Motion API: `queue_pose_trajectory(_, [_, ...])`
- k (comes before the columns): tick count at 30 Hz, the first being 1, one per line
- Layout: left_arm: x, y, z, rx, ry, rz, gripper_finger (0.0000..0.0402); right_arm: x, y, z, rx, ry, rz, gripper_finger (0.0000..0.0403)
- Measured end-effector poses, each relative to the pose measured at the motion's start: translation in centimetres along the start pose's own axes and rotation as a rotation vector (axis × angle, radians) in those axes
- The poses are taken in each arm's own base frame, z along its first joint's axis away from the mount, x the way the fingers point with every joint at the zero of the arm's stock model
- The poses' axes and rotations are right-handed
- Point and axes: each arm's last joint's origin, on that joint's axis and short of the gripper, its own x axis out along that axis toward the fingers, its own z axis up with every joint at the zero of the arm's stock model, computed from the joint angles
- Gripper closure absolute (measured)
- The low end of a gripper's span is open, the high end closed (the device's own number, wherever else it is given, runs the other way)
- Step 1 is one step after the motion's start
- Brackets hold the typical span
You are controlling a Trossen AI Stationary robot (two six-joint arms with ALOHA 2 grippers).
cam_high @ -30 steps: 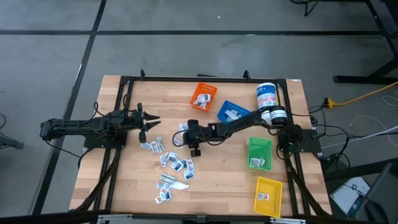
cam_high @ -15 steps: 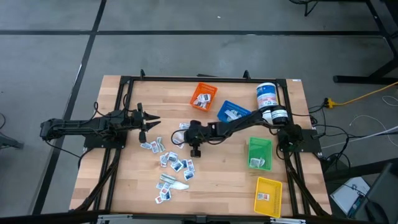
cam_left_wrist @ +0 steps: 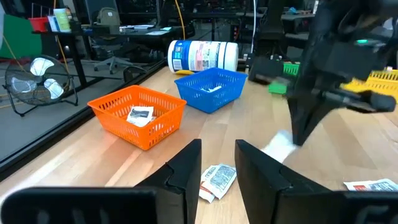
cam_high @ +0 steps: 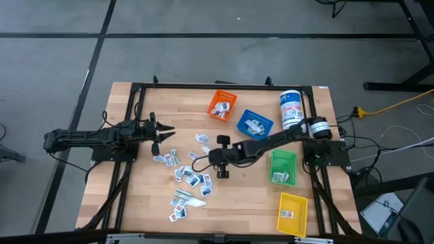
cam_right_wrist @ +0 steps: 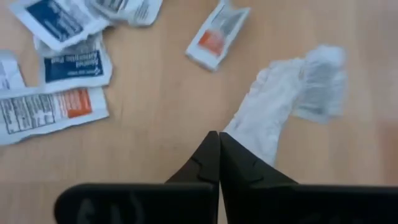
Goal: Pick & Place First Aid Supplies
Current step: Put the green bandage pack into the blue basket
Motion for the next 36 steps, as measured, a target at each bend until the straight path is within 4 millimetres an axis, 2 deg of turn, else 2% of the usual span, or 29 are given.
queue_pose_trajectory(8, [0.0,0.0,0.0,0.000,0.001,0.000,0.0310,-2.3,0.7,-0.4,0.009,0.058,-0.141,0.0401])
queue_pose_trajectory(16, [0.0,0.0,0.0,0.000,0.002,0.000,0.0311,-5.3,-0.7,-2.3,0.060,0.035,-0.227,0.0402])
queue_pose_trajectory(28, [0.0,0.0,0.0,0.001,0.004,-0.001,0.0311,-10.7,-4.8,-6.6,0.192,-0.032,-0.306,0.0402])
queue_pose_trajectory(36, [0.0,0.0,0.0,0.001,0.004,-0.001,0.0311,-12.2,-7.3,-9.8,0.294,-0.022,-0.323,0.0402])
